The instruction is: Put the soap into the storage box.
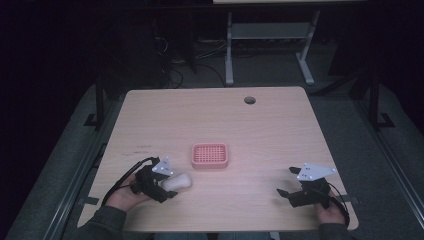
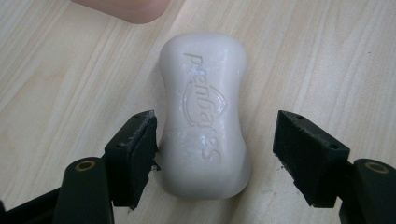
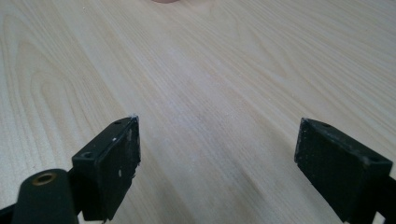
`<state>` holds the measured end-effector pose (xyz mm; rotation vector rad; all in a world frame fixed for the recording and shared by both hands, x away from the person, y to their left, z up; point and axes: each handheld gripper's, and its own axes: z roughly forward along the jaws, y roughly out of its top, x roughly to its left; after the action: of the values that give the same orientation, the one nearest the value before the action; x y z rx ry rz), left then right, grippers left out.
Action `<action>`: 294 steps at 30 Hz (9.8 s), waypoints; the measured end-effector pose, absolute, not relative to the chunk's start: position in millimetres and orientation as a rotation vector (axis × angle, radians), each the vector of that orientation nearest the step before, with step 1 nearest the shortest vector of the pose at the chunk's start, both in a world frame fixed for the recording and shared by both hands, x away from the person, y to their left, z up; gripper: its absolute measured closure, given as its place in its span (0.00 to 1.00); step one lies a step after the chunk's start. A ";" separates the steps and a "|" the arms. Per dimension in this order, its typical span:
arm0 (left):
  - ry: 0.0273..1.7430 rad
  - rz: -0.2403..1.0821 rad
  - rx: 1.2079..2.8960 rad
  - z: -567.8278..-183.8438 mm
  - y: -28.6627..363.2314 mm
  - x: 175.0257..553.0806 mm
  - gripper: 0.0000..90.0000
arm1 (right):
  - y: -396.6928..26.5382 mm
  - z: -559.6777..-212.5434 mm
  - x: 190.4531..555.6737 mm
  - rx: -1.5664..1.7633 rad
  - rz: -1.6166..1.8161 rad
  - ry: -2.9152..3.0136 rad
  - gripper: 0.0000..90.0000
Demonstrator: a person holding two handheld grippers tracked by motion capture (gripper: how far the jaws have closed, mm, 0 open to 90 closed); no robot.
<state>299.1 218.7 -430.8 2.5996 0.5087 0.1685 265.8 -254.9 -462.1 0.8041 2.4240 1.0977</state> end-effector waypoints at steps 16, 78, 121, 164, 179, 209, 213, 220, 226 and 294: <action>0.501 0.157 2.652 -436.0 204.0 308.1 0.37 | -254.8 -462.5 265.0 0.816 1.093 2.424 0.15; 0.501 0.128 2.664 -433.5 200.2 312.3 0.55 | -258.1 -461.9 263.6 0.823 1.106 2.412 0.15; 0.473 0.144 2.650 -400.0 185.9 334.1 0.55 | -262.0 -460.3 262.0 0.823 1.126 2.386 0.15; 0.402 0.142 2.645 -375.2 156.1 370.8 0.55 | -266.2 -459.0 261.5 0.834 1.158 2.361 0.15; 0.385 0.143 2.650 -370.6 147.9 379.1 0.55 | -267.0 -458.8 261.7 0.836 1.163 2.358 0.15; 0.351 0.143 2.656 -364.9 124.4 402.2 0.55 | -268.7 -457.0 261.8 0.839 1.188 2.340 0.15; 0.350 0.130 2.652 -367.8 121.0 406.4 0.55 | -268.9 -457.4 262.3 0.831 1.187 2.341 0.15; 0.347 0.118 2.663 -372.9 114.8 411.1 0.55 | -269.4 -457.0 262.3 0.832 1.192 2.337 0.15; 0.343 0.105 2.670 -378.9 107.2 415.7 0.55 | -269.4 -456.9 262.0 0.837 1.199 2.336 0.15; 0.338 0.054 2.778 -421.8 84.0 426.5 0.55 | -269.1 -456.2 261.9 0.835 1.209 2.337 0.15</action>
<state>426.5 84.0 -421.8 2.7776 0.3384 0.0537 261.9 -269.1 -456.2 0.8354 2.3367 1.2095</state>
